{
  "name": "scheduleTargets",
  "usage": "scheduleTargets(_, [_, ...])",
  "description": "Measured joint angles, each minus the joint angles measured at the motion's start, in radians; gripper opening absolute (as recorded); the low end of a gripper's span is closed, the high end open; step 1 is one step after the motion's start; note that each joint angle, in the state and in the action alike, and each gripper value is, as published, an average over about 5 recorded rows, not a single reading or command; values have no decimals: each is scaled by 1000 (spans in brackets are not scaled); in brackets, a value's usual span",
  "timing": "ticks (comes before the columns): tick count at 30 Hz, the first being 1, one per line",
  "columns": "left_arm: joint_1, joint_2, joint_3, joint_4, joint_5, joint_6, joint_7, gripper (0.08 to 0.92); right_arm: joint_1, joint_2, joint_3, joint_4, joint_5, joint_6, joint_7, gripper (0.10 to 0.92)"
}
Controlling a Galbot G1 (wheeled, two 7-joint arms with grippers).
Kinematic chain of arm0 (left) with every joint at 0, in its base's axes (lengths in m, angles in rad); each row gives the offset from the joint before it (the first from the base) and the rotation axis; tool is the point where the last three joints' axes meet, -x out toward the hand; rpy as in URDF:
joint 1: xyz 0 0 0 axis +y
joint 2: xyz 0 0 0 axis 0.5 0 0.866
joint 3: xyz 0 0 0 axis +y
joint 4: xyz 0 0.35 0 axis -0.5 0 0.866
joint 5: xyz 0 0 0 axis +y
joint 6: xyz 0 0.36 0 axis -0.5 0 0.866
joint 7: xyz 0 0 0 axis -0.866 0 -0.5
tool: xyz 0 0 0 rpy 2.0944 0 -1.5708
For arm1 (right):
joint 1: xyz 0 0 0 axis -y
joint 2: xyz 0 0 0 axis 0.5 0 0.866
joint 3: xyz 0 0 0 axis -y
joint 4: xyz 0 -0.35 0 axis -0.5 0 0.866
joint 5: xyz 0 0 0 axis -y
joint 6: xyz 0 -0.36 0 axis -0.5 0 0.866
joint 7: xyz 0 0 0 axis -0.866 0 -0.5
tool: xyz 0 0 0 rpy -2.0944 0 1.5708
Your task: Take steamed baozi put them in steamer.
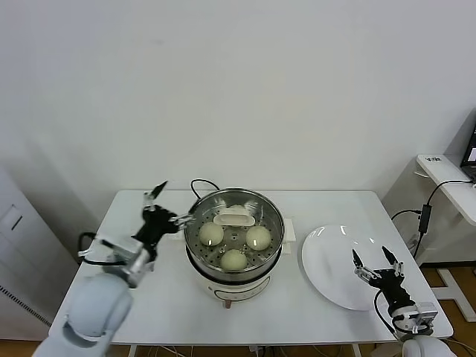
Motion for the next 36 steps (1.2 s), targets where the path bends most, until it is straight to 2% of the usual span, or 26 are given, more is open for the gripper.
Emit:
scheduleTargets(7, [89, 9, -95, 95, -83, -51, -14, 823, 3, -2, -9, 7, 8, -23, 20, 823])
scheduleTargets(16, [148, 0, -134, 184, -126, -82, -13, 823, 4, 1, -19, 8, 12, -35, 48, 823])
scheduleTargets(36, [172, -13, -150, 256, -171, -109, -14, 823, 16, 4, -36, 6, 13, -61, 85, 823])
